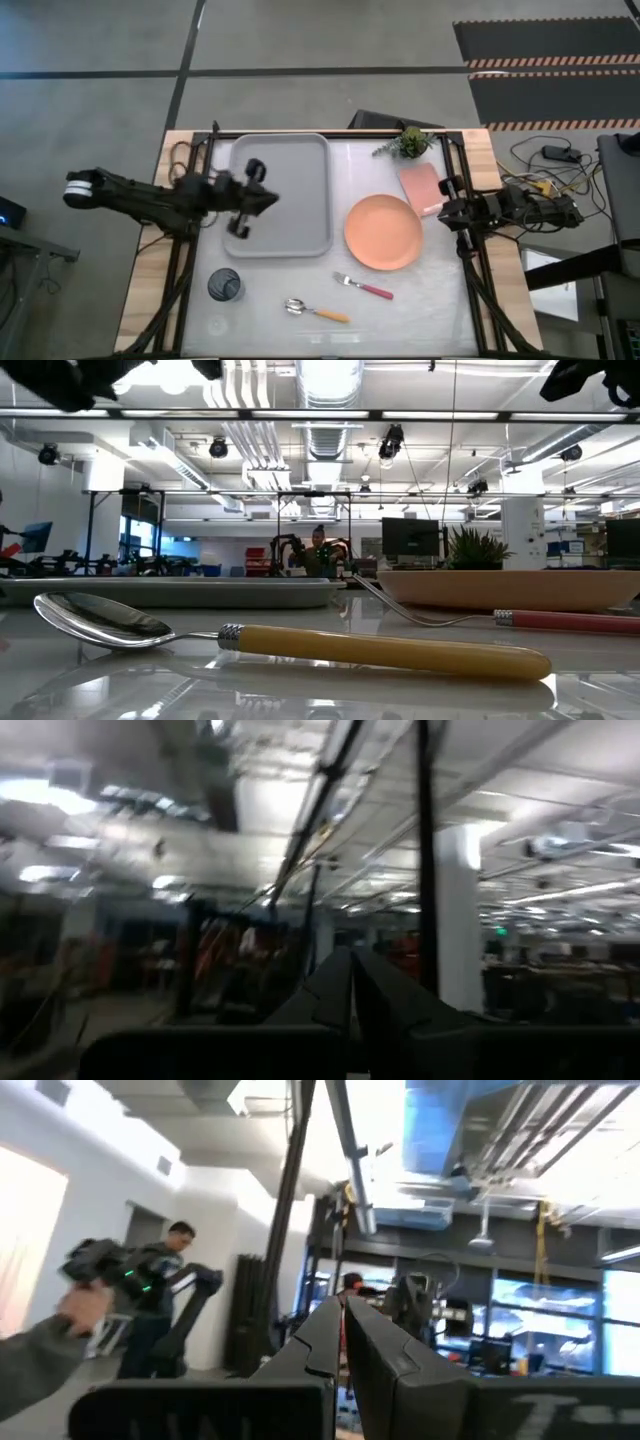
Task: Pick and place plate/cup/fork/spoon on tray
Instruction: Put the orange plate on the gray serving tray
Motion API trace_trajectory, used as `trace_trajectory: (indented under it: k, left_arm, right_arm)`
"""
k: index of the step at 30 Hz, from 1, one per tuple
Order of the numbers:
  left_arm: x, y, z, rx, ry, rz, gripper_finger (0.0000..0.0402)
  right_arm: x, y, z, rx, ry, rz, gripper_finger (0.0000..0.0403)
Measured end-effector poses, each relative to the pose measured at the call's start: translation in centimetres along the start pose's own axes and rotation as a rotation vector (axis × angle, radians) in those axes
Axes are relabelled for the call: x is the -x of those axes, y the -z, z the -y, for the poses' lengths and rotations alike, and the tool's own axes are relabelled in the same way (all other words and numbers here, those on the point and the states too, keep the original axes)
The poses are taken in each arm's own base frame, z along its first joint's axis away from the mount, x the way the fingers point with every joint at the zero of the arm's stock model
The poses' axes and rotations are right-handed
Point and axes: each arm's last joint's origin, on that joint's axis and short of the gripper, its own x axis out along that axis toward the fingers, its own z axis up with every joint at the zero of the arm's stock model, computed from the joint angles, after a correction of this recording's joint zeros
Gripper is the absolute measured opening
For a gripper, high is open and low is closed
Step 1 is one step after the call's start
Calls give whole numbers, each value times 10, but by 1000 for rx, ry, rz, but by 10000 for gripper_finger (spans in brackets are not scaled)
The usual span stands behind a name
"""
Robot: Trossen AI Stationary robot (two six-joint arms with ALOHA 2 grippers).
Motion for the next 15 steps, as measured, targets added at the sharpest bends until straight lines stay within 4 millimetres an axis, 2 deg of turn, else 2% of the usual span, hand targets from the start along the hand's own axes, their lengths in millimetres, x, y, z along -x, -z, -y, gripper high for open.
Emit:
trace_trajectory:
  k: [2,7,15]
  left_arm:
    - [-13,6,-5,61,-114,-77,0]
    - [-42,41,-20,164,-384,-395,0]
    - [-92,78,-22,200,-413,-593,0]
  right_arm:
    - [-1,-4,1,5,13,4,9]
    - [-2,-11,2,31,19,26,9]
    - [-2,-12,2,87,20,27,9]
